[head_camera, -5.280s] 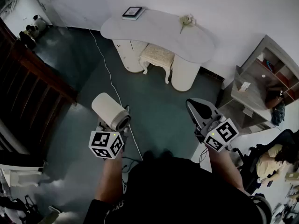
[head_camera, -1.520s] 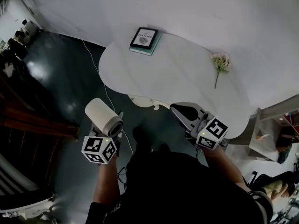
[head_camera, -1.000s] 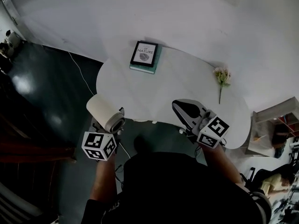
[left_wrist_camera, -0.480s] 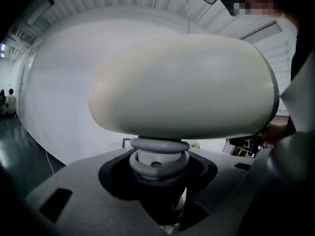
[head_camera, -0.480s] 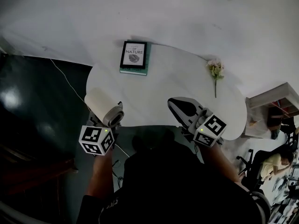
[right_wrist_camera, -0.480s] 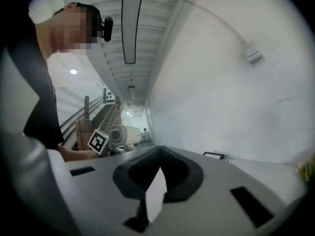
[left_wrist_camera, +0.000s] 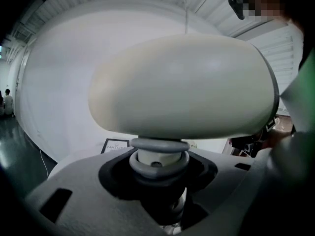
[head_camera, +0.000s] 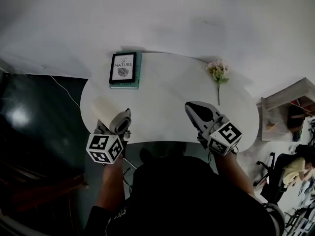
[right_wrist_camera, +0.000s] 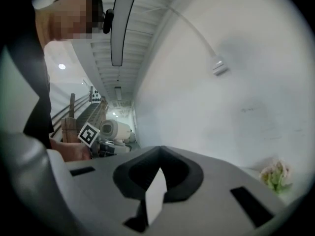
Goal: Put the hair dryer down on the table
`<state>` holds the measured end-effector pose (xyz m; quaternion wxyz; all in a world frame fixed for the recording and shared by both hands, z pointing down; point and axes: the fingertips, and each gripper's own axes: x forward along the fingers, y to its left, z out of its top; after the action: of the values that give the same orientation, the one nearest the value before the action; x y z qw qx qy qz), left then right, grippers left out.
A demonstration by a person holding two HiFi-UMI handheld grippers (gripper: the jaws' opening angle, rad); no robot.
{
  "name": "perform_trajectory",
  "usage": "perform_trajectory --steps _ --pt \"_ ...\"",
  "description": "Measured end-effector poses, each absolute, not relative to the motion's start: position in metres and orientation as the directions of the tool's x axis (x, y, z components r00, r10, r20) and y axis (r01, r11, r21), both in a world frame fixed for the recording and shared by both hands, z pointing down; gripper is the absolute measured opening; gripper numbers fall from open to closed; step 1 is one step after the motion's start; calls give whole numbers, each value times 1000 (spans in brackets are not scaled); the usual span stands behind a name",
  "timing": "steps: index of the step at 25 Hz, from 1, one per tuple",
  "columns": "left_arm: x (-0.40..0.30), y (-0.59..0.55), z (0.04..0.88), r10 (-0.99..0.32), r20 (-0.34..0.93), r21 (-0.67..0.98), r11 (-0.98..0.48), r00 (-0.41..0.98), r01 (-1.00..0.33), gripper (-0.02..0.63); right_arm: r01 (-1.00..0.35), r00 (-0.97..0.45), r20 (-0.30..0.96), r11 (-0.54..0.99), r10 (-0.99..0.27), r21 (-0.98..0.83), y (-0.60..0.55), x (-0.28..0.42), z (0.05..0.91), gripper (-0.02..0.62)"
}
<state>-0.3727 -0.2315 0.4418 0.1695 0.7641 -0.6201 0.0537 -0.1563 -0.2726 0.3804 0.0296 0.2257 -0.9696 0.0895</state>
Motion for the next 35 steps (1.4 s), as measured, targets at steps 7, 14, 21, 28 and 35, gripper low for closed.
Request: perform_trajectory --steps 7,14,21,28,35 --pt "-299 -276 454 -911 334 200 -182 241 -963 212 -436 -899 122 882 -420 -177 -318 -88 397 6" --pt "-279 -307 481 -884 399 225 -162 243 -961 212 -422 -907 103 880 -409 -218 -339 -73 399 6" --pt "-273 -344 515 -829 465 257 -210 311 -943 213 -459 -888 122 847 -443 -268 -346 -71 405 6" --pt "-263 -373 563 -749 542 264 -277 380 -924 213 -495 -869 167 806 -466 -325 -350 -75 422 6" --pt "-256 -399 615 -656 640 254 -310 400 -916 213 -522 -853 222 778 -472 -350 -354 -80 440 6"
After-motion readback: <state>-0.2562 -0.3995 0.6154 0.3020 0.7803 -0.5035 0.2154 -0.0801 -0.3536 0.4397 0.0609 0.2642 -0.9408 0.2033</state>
